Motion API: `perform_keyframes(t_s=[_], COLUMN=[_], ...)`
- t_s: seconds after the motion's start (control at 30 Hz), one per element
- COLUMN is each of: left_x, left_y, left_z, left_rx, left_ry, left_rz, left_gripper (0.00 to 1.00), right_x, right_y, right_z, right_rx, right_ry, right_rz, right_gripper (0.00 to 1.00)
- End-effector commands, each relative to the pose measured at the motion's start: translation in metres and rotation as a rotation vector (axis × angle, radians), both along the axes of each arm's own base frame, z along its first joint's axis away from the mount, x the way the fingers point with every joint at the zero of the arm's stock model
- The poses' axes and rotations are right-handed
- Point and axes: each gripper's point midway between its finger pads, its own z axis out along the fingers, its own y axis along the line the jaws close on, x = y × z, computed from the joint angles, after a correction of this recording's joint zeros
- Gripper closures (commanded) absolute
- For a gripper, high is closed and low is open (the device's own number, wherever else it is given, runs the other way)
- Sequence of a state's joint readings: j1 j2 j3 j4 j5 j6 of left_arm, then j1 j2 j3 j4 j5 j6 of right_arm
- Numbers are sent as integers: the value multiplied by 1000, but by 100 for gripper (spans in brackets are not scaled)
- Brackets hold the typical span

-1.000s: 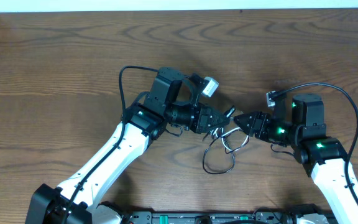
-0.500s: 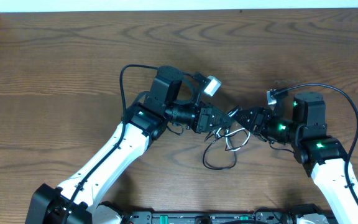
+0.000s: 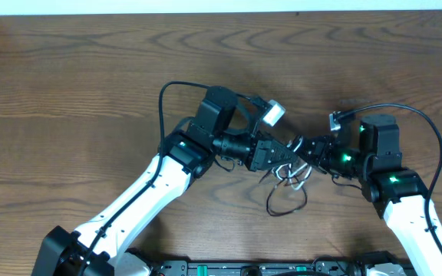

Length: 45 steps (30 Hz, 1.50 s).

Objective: Untangle cables

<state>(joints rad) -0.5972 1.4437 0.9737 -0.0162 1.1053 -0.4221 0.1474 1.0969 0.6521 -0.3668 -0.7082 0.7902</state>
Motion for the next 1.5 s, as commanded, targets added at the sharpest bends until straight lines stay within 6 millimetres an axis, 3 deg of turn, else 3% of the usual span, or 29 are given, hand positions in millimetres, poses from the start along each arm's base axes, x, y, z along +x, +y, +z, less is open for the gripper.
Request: perform_keyframes(t_s=[0.0,0.1,0.2,0.33,0.5,0.63,0.67,0.77,0.83,1.03,1.23,1.33,1.47], left_x=[3,8,16,30,29,26,25,25,25,27,36,38,36], left_y=[6,10,17,32,53,60,62,62,62,59,52,51,52], left_z=[7,7,5,-18,-54,-65,-68,-68,-68,-64,-36,-17,9], left_rx=[-24,-24,-15,88,255,312,325,329,329,305,212,168,110], left_ry=[-8,-9,-11,42,77,88,94,95,95,79,-24,-95,-147], left_rz=[1,17,44,146,206,213,219,221,220,215,216,227,247], left_gripper=[92,92,92,93,92,93,93,93,92,92,92,92,93], right_x=[-4,-10,-12,-8,8,19,23,29,30,23,4,-2,-2], right_y=[-5,-16,-43,-81,-138,-151,-150,-146,-133,-81,-33,-21,-21], right_z=[-11,-26,-47,-62,-58,-49,-46,-43,-43,-43,-32,-26,-26], right_rx=[-81,-171,-343,-556,-828,-882,-874,-845,-786,-580,-421,-363,-369], right_ry=[-10,22,53,58,13,-37,-55,-82,-90,-117,-232,-260,-271], right_rz=[18,7,-50,-153,-355,-429,-438,-438,-399,-158,153,218,230], right_gripper=[99,99,99,99,99,99,95,61,53,41,37,35,34])
